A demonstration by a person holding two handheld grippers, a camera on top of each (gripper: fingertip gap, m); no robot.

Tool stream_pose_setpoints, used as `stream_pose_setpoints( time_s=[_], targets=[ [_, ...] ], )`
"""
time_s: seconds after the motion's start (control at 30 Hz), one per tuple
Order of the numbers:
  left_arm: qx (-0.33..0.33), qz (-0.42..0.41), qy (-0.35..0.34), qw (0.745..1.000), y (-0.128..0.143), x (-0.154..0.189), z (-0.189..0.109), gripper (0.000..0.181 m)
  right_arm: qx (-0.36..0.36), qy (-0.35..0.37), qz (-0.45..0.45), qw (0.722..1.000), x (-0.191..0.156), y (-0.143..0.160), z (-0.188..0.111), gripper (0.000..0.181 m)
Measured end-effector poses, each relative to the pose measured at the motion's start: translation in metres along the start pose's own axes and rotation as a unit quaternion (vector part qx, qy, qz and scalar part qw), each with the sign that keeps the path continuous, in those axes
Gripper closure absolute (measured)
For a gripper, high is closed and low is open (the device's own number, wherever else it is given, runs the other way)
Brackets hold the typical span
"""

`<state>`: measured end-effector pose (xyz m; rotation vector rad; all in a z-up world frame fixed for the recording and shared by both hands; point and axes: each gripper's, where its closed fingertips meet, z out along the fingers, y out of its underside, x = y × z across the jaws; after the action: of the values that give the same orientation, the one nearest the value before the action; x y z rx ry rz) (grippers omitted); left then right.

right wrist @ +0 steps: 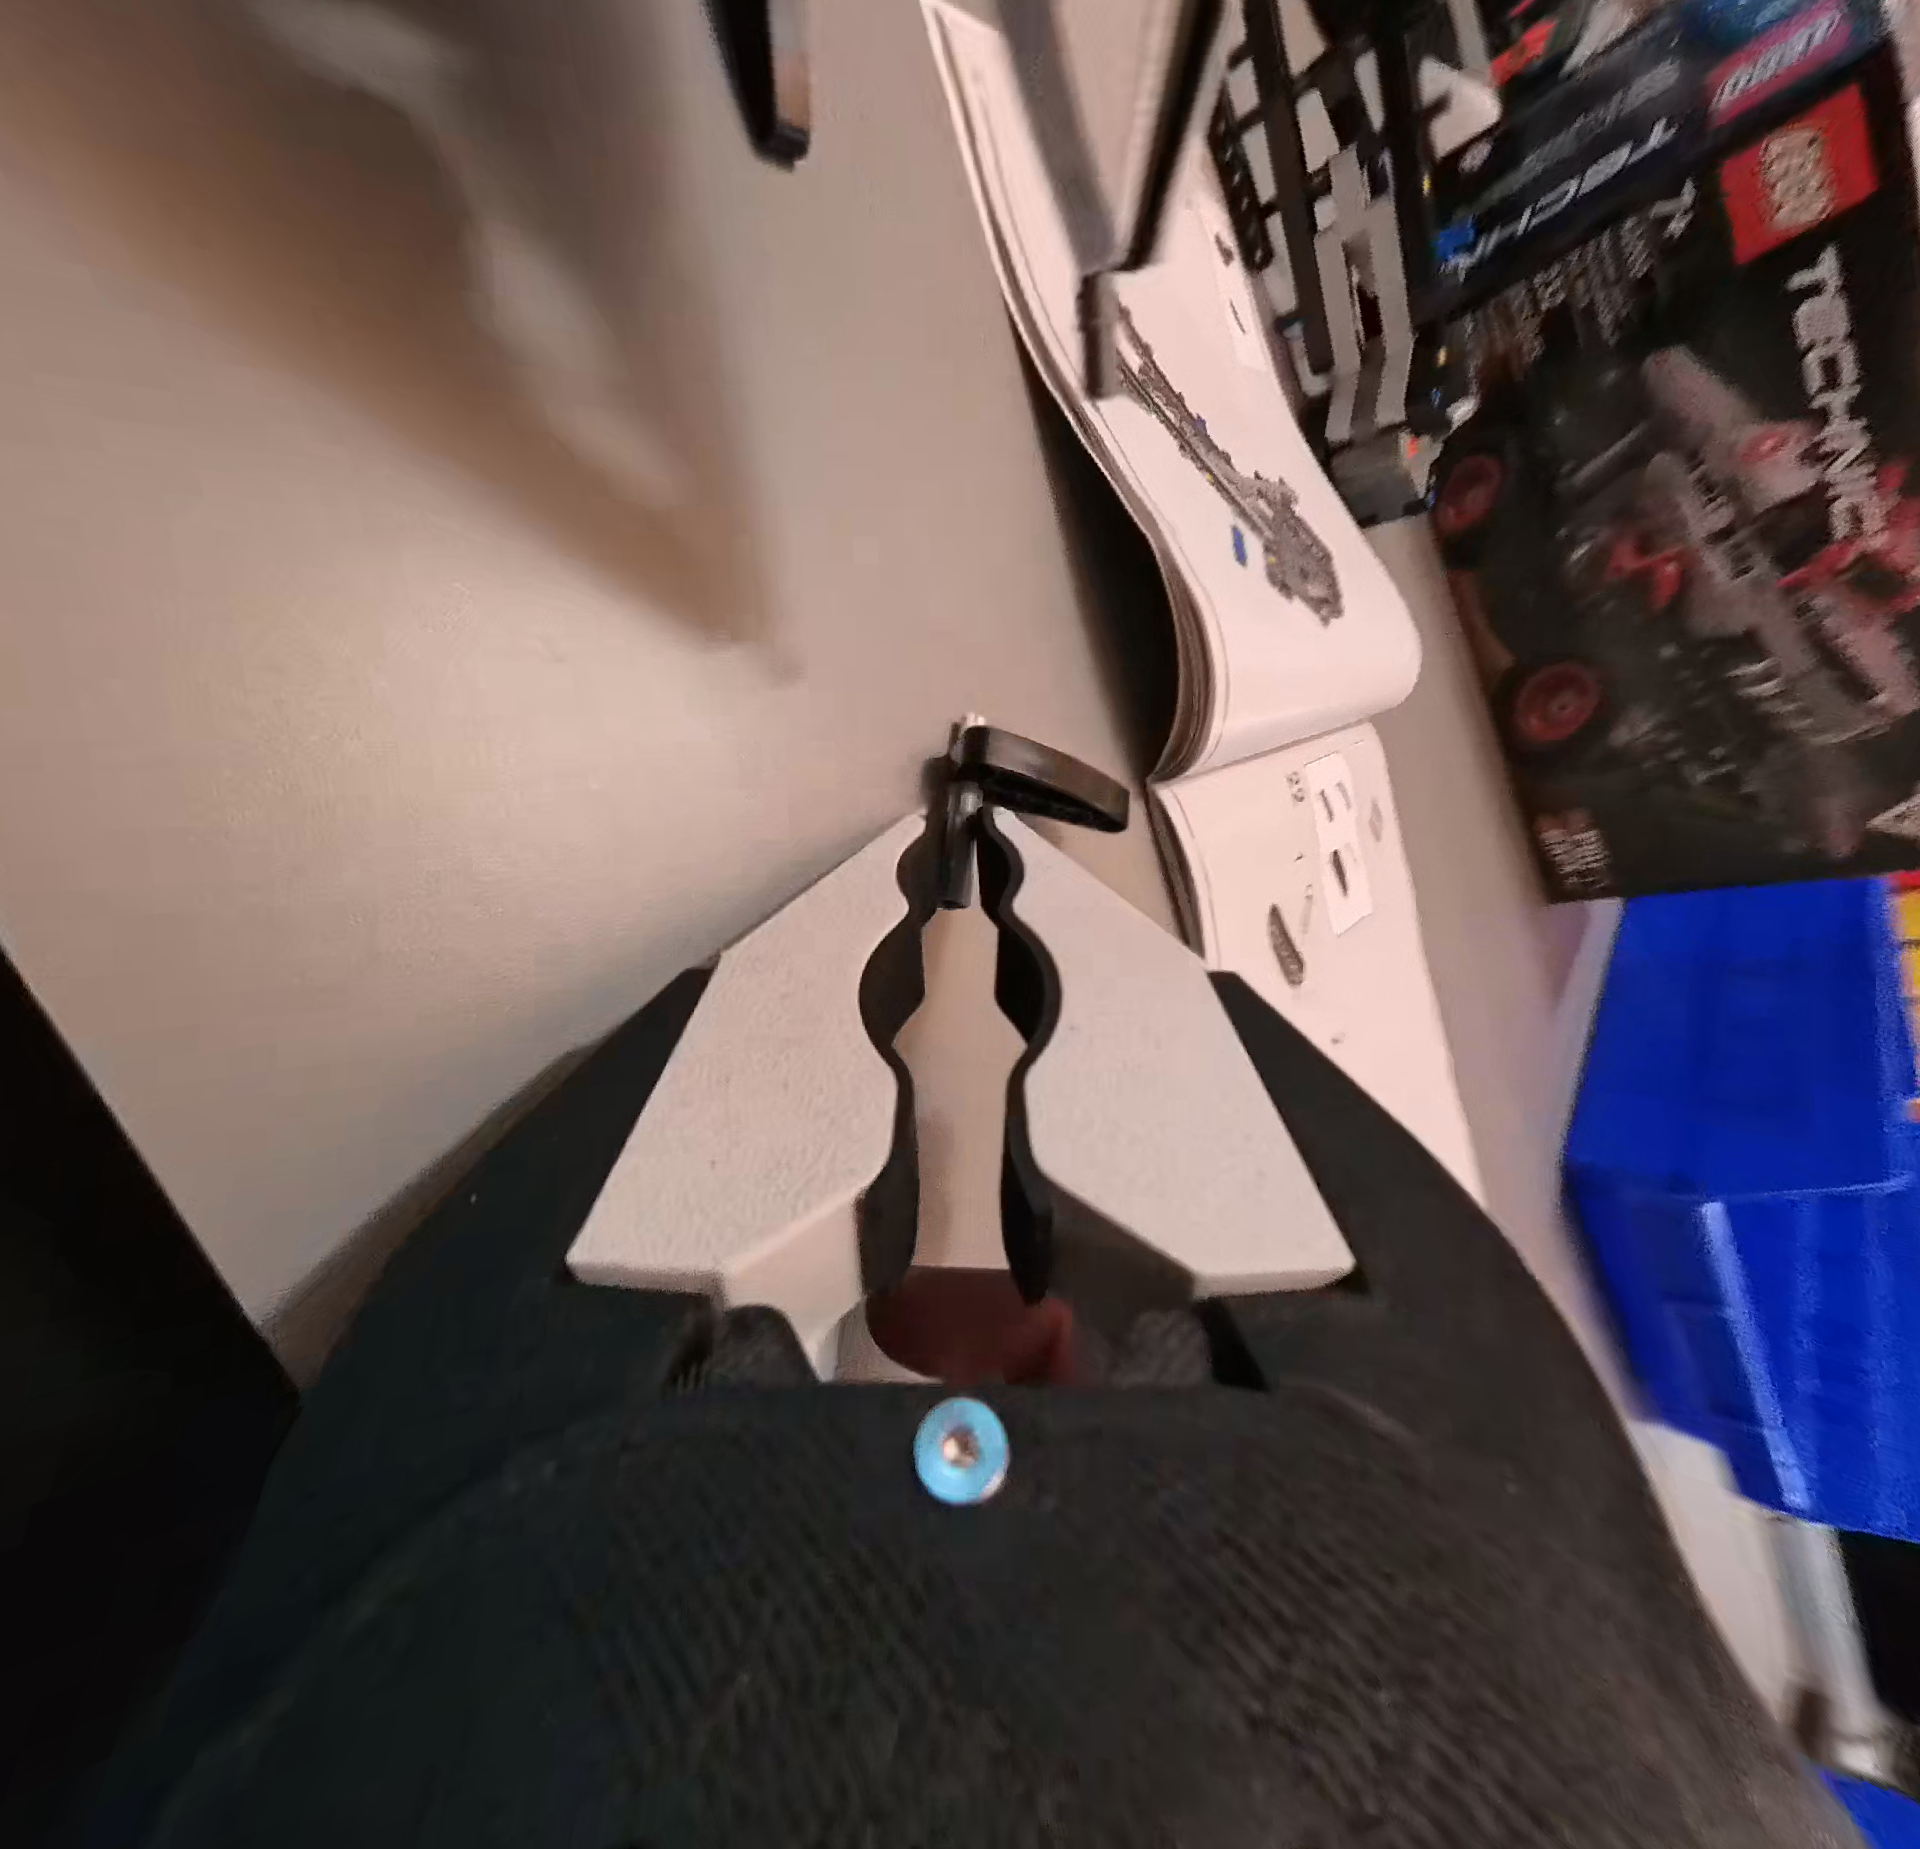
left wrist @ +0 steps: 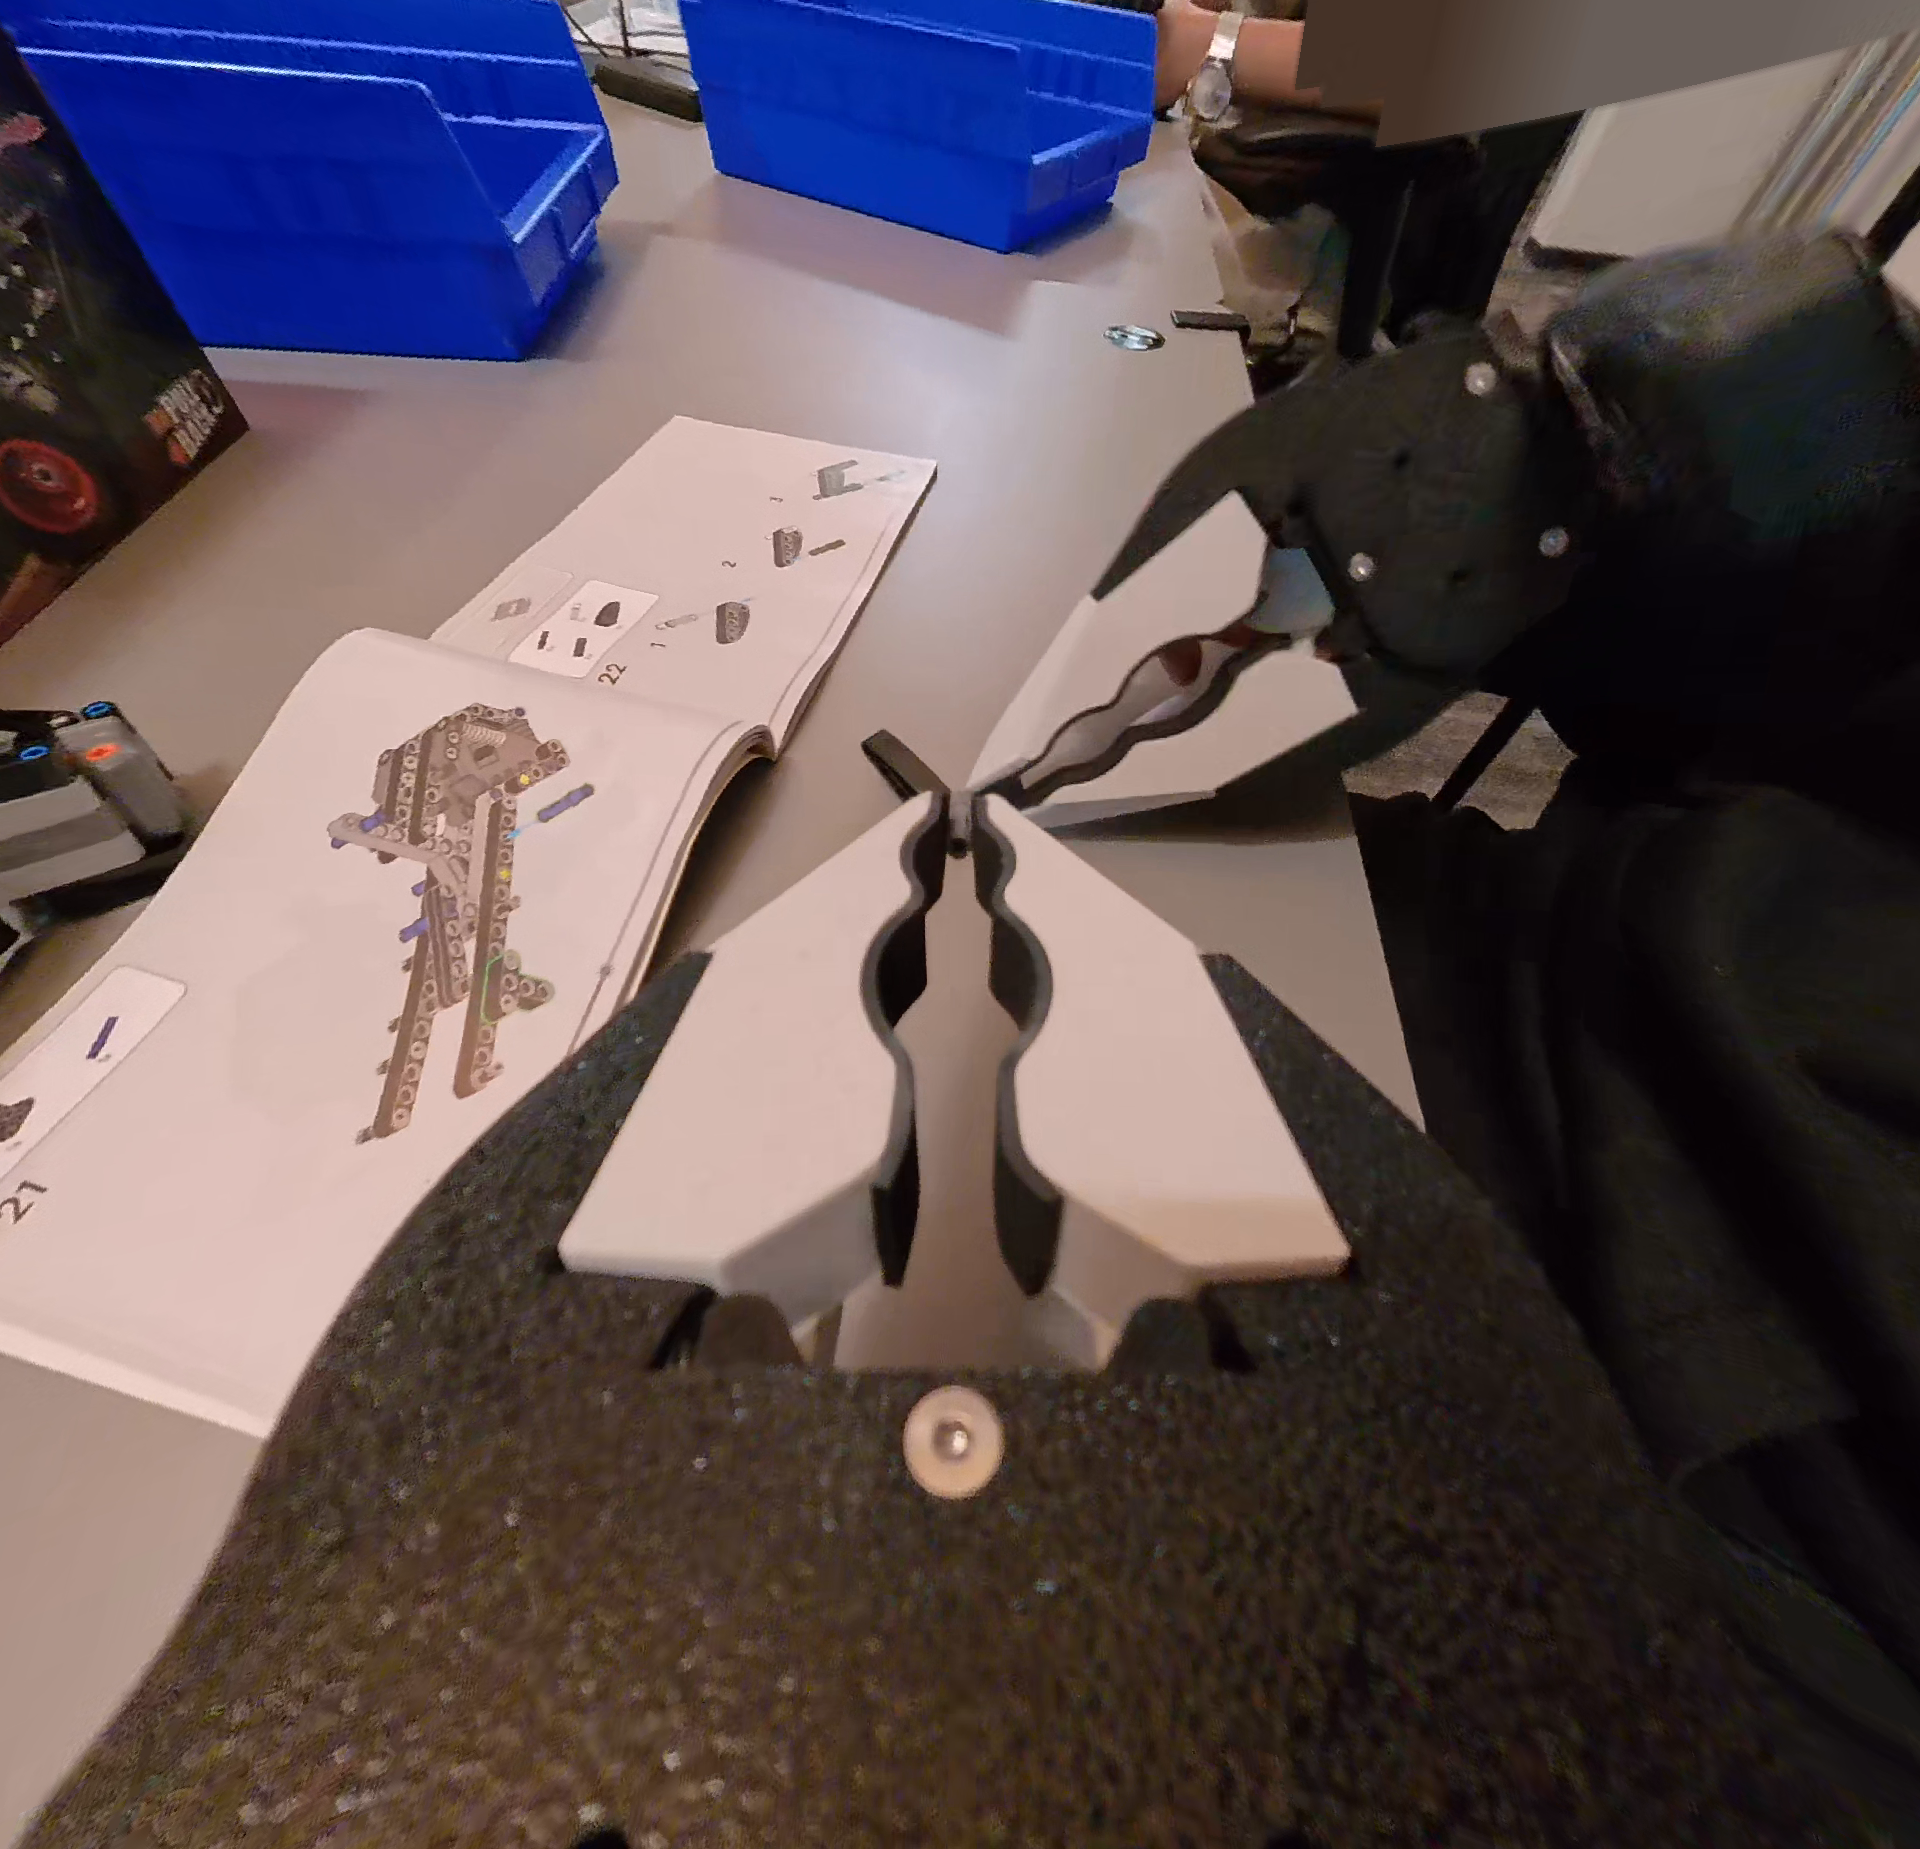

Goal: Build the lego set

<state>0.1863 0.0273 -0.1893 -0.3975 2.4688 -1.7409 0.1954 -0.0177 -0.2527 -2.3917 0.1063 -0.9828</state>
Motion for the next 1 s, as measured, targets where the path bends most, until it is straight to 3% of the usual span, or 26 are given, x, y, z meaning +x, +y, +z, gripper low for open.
stream_pose_setpoints(
  time_s=[0.03, 0.17, 0.23, 0.33, 0.47, 0.6, 0.67, 0.7, 0.83, 0.93, 1.0],
  targets=[
    [0.002, -0.003, -0.003, 1.000, 0.000, -0.001, -0.001, 0.179, 0.000, 0.013, -0.030, 0.999, 0.000, -0.001, 0.000, 0.177],
    [0.013, -0.022, -0.022, 0.999, -0.002, -0.009, -0.005, 0.179, -0.030, 0.090, -0.184, 0.978, 0.004, 0.002, 0.000, 0.177],
    [0.013, -0.044, -0.039, 0.998, -0.001, -0.016, -0.005, 0.179, -0.039, 0.159, -0.271, 0.949, 0.014, 0.001, 0.000, 0.177],
    [0.019, -0.053, -0.040, 0.998, -0.002, -0.016, -0.007, 0.179, 0.004, 0.237, -0.387, 0.891, 0.021, -0.017, -0.008, 0.178],
    [0.012, -0.052, -0.041, 0.998, 0.001, -0.017, -0.008, 0.179, 0.025, 0.243, -0.468, 0.849, 0.025, -0.019, -0.009, 0.177],
    [0.014, -0.056, -0.039, 0.998, 0.001, -0.017, -0.009, 0.179, 0.057, 0.193, -0.493, 0.846, 0.022, -0.016, -0.009, 0.167],
    [0.013, -0.058, -0.040, 0.997, 0.002, -0.018, -0.010, 0.179, 0.048, 0.134, -0.484, 0.863, 0.019, -0.007, -0.006, 0.148],
    [0.013, -0.060, -0.040, 0.997, 0.002, -0.018, -0.010, 0.179, 0.047, 0.106, -0.468, 0.876, 0.019, -0.003, -0.006, 0.147],
    [0.015, -0.061, -0.043, 0.997, 0.001, -0.019, -0.013, 0.179, 0.078, -0.069, -0.234, 0.967, 0.006, 0.000, -0.013, 0.146],
    [0.017, -0.070, -0.032, 0.997, 0.001, -0.016, -0.014, 0.179, 0.099, -0.152, -0.088, 0.979, 0.010, -0.009, -0.016, 0.136],
    [0.010, -0.069, -0.028, 0.997, 0.003, -0.015, -0.013, 0.179, 0.071, -0.172, -0.012, 0.982, 0.018, -0.009, -0.013, 0.135]
  ],
)
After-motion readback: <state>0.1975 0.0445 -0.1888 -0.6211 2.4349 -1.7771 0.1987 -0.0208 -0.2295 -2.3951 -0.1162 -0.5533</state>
